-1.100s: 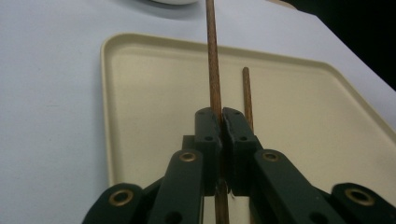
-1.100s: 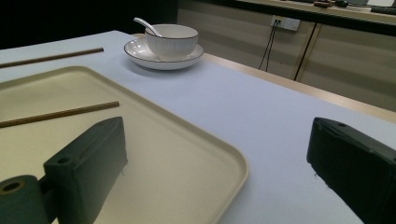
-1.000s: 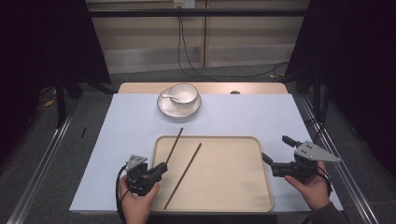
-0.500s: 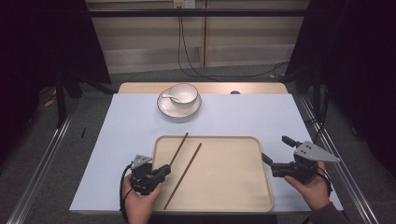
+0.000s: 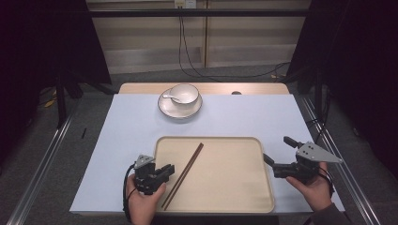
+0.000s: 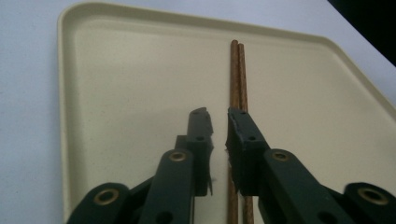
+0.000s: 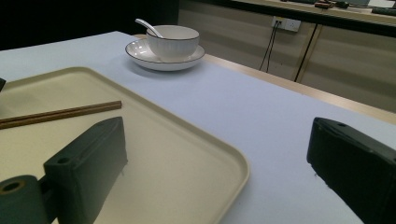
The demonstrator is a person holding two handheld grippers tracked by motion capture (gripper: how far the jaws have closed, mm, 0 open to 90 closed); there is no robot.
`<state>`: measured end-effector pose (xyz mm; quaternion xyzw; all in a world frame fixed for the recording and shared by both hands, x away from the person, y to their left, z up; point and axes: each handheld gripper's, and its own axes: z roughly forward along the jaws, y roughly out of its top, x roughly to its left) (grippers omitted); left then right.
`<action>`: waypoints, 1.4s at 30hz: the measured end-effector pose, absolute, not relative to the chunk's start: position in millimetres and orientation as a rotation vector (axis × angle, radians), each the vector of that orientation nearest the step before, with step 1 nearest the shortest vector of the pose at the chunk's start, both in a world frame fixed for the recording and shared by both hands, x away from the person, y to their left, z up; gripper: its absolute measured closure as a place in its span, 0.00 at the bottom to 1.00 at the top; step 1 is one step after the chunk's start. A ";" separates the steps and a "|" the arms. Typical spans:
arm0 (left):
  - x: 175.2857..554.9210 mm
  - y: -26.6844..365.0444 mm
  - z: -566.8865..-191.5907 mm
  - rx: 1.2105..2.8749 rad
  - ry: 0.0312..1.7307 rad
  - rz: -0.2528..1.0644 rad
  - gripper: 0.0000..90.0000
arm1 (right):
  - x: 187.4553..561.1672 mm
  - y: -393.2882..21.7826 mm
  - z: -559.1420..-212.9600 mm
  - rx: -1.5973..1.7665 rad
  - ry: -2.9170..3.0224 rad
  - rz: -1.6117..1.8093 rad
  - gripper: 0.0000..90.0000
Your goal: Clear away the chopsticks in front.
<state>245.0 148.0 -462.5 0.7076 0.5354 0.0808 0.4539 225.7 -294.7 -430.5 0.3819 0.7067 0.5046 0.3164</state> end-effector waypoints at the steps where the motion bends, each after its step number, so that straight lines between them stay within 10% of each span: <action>1: 245.5 147.8 -462.4 1.739 1.311 0.206 0.86 | 225.6 -294.7 -430.3 1.004 1.860 1.331 0.05; 20: 271.8 142.8 -444.3 1.609 1.114 0.275 0.33 | 225.6 -294.7 -430.3 1.004 1.862 1.333 0.05; 42: 315.1 131.6 -417.2 1.681 0.961 0.333 0.16 | 225.9 -295.0 -429.8 1.007 1.856 1.333 0.05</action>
